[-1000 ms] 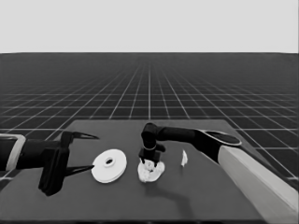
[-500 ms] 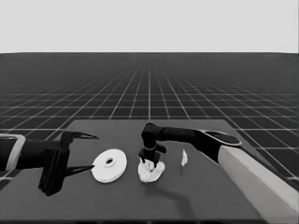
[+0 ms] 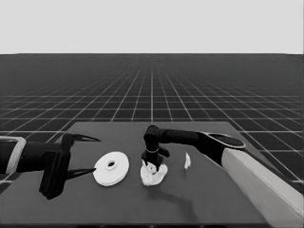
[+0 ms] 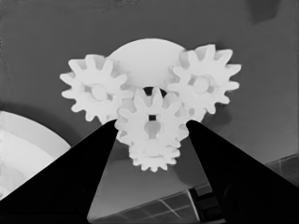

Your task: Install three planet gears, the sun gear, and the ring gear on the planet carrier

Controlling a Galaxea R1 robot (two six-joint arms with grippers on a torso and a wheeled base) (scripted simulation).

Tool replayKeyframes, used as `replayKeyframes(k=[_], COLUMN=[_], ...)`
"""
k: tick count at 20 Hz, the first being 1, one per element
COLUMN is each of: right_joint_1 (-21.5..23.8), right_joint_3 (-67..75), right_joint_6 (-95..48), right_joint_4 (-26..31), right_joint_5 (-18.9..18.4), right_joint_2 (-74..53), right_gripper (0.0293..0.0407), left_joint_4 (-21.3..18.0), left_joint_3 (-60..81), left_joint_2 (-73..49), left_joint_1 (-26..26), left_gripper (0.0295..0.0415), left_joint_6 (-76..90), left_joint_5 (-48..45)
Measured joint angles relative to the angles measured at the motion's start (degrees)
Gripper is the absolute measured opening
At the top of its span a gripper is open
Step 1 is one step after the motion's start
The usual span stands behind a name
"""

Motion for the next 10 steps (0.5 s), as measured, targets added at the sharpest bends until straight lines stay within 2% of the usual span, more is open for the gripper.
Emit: replayKeyframes(k=[10], right_joint_1=[0.0], right_joint_3=[0.0], right_joint_6=[6.0], right_joint_4=[0.0], right_joint_5=[0.0], right_joint_2=[0.0], right_gripper=[0.0309], left_joint_4=[0.0], left_joint_3=[0.0], left_joint_2=[0.0], left_joint_1=[0.0], left_gripper=[0.0385], left_joint_6=[0.0], left_joint_5=[0.0])
